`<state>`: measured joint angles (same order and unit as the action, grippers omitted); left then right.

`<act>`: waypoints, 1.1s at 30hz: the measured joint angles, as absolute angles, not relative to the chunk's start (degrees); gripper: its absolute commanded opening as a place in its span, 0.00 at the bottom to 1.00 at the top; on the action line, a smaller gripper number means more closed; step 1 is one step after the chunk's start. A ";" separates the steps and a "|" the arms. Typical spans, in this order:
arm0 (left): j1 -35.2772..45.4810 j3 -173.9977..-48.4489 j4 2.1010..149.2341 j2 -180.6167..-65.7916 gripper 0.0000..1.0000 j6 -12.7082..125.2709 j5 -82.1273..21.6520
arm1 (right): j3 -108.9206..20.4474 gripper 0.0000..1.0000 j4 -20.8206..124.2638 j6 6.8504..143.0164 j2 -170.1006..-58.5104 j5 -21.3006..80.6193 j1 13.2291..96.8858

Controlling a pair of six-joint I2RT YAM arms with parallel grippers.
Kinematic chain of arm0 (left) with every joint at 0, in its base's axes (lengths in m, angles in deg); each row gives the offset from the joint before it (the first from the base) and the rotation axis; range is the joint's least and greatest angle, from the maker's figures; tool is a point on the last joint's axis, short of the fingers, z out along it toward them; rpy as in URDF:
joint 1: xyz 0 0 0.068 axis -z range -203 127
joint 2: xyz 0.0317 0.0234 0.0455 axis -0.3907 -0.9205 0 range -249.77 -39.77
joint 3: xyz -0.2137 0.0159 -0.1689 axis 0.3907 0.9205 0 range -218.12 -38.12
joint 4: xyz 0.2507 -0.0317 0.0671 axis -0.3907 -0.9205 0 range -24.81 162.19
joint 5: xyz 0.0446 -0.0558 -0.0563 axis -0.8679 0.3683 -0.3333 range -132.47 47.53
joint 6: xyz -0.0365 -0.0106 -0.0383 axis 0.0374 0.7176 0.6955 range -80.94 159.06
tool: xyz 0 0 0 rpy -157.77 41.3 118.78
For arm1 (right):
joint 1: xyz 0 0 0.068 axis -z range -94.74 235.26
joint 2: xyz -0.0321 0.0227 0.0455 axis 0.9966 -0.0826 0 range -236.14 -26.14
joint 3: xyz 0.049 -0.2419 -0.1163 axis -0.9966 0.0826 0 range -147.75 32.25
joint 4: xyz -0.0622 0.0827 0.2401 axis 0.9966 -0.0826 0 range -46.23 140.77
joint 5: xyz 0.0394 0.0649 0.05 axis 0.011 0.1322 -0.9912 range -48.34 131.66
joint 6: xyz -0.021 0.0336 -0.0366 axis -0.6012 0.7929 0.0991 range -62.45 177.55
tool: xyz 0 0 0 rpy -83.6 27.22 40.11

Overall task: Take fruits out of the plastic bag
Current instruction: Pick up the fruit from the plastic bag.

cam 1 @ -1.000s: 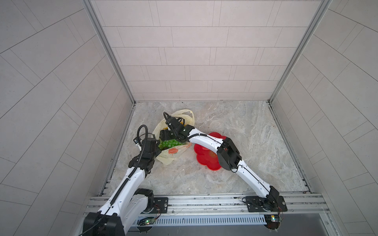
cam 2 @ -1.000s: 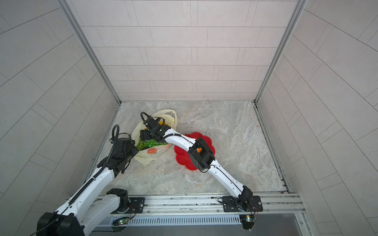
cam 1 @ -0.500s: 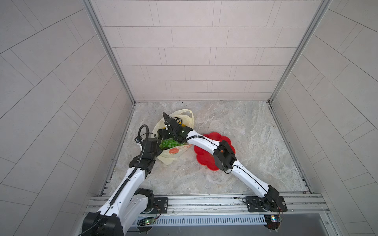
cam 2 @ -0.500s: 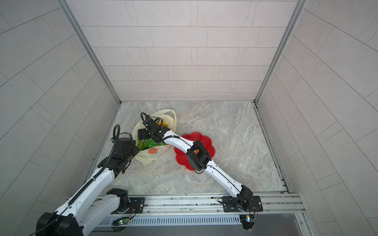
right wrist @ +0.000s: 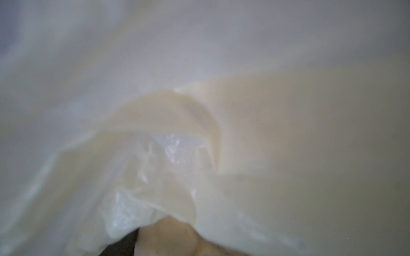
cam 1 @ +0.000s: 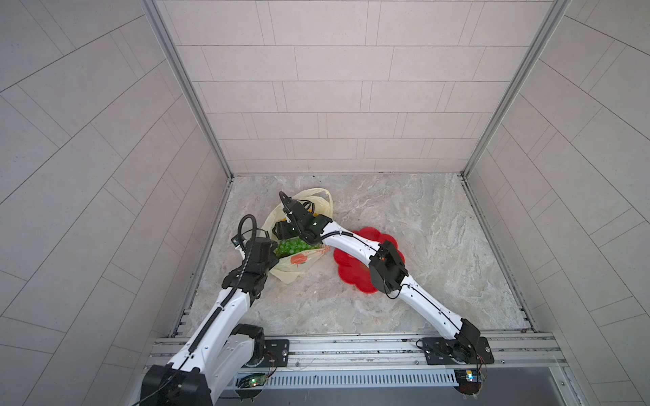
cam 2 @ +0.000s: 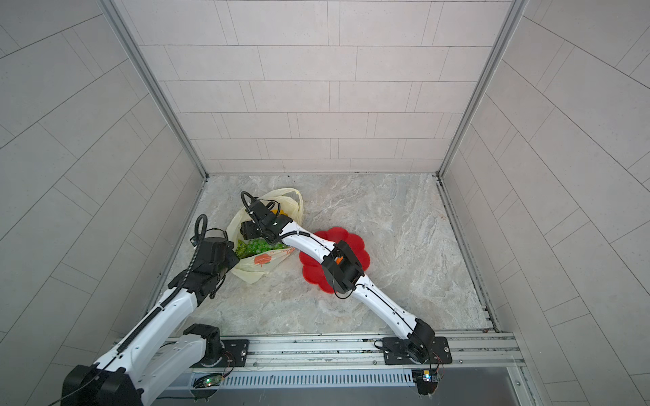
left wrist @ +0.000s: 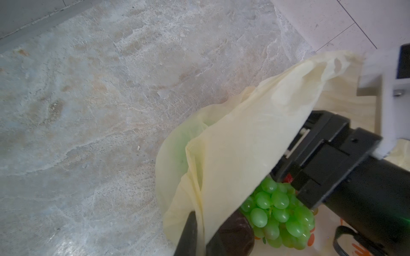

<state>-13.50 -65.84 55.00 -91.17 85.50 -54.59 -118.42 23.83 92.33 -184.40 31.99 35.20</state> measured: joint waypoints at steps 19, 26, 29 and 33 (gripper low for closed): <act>-13.43 -65.84 54.97 -91.50 0.10 84.45 -55.57 | -79.18 0.59 29.21 86.96 -153.27 37.74 35.17; -13.43 -65.84 55.00 -92.07 0.10 84.25 -55.59 | -59.71 0.59 30.61 83.39 -136.16 47.59 35.17; -13.41 -65.84 55.02 -92.85 0.10 84.23 -55.59 | -51.12 0.59 31.24 82.30 -128.35 52.25 35.17; -13.22 -65.84 55.19 -93.64 0.10 84.18 -55.57 | -40.52 0.59 31.66 81.41 -119.31 57.06 35.33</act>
